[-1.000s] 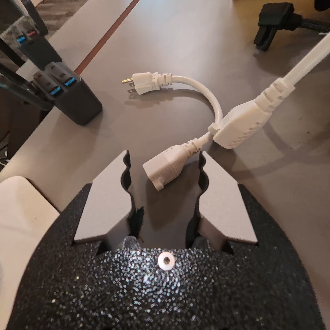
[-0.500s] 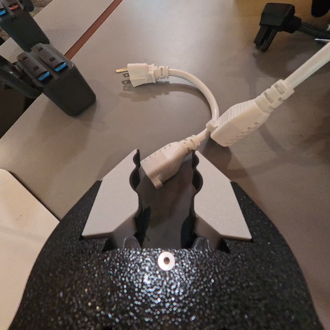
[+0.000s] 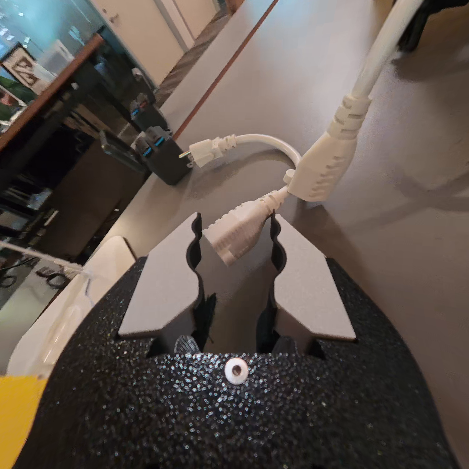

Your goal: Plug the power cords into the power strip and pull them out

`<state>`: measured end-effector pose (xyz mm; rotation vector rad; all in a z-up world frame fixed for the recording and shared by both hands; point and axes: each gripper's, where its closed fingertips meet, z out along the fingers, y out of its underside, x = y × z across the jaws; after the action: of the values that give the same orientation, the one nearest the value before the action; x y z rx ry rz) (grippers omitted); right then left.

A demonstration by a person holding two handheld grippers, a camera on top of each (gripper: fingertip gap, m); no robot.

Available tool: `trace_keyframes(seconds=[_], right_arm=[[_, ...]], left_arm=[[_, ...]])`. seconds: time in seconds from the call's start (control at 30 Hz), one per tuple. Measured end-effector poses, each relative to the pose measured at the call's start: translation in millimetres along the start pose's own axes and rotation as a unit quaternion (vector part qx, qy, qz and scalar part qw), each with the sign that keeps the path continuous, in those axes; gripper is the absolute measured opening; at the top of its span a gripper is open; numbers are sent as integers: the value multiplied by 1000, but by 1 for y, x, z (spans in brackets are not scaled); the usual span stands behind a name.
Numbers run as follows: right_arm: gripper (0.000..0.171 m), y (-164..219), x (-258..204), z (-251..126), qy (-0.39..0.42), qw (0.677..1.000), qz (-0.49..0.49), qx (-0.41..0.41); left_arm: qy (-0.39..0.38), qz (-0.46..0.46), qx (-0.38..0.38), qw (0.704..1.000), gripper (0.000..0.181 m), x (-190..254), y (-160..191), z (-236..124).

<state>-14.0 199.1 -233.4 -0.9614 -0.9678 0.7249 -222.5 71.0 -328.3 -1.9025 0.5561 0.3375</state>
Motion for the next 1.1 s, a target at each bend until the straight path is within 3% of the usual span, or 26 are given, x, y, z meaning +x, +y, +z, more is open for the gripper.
trace_keyframes(seconds=[0.53, 0.77, 0.93, 1.07, 1.1], right_arm=[[18, -4, 0, -3, 5, 1000, -5, 6], [19, -4, 4, -4, 14, 1000, 1, 6], [18, -4, 5, -3, 14, 1000, 2, 5], [18, -2, 5, -3, 14, 1000, 6, 4], [18, -2, 5, -3, 14, 1000, 7, 3]], left_arm=[[-204, -124, -22, 971, 51, 12, 11, -110], [-215, -116, -32, 969, 51, 45, 9, -144], [-151, -142, -36, 978, 46, 67, 11, -150], [-99, -186, -26, 977, 114, 63, 2, -152], [-75, -173, -36, 981, 120, 65, 1, -151]])
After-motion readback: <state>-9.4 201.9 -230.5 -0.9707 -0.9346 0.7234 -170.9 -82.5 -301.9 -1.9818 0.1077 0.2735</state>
